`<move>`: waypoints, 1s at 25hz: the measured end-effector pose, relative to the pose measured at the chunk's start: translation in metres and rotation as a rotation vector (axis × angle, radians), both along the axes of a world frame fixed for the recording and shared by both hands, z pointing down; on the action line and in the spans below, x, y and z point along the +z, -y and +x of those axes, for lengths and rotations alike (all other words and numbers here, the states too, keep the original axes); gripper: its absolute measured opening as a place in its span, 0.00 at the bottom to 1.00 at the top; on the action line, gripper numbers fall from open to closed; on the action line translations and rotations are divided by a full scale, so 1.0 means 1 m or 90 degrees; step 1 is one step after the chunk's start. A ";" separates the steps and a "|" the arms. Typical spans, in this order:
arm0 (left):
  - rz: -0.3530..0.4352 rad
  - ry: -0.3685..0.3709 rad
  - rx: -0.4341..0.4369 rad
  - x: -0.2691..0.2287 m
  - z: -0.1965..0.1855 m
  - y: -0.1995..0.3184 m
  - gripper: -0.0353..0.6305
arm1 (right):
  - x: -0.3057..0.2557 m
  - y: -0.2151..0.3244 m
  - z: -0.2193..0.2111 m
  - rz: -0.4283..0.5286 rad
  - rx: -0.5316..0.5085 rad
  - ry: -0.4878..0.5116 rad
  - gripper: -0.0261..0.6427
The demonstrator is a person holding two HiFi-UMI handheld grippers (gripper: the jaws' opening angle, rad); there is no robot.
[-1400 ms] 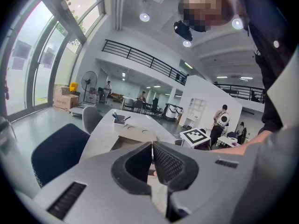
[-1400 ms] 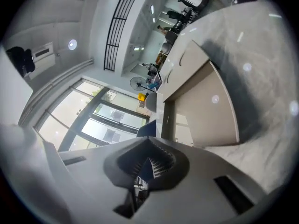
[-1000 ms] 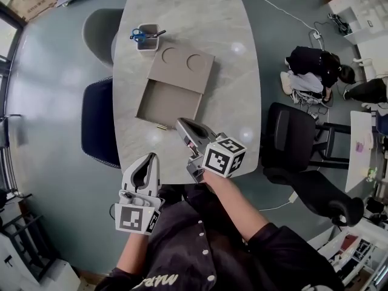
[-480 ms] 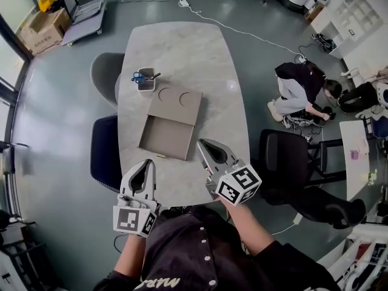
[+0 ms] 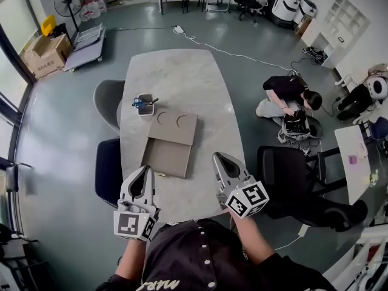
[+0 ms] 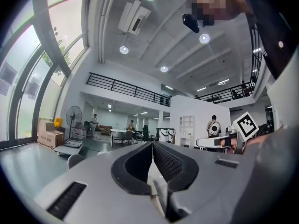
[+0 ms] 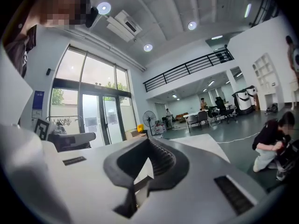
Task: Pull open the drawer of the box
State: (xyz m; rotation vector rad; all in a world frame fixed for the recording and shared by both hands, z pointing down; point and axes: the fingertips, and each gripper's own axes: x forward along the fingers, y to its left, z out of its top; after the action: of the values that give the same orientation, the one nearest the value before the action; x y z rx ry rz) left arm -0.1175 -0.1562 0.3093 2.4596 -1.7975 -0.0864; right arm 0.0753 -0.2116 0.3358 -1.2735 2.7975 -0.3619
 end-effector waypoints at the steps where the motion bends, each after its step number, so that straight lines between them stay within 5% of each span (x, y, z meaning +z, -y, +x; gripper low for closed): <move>1: 0.004 0.001 0.000 -0.002 0.000 0.000 0.08 | -0.002 -0.001 0.002 0.005 0.003 0.002 0.03; 9: 0.010 0.007 -0.004 0.003 0.003 -0.003 0.08 | -0.016 -0.003 -0.003 0.070 0.005 -0.013 0.03; 25: 0.014 0.005 -0.011 -0.001 0.002 0.000 0.08 | -0.023 0.004 -0.020 0.091 -0.007 -0.049 0.03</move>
State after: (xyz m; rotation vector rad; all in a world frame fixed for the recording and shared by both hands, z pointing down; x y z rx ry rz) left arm -0.1159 -0.1558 0.3087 2.4633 -1.8304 -0.0981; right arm 0.0554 -0.2156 0.3125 -1.2666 2.8350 -0.1116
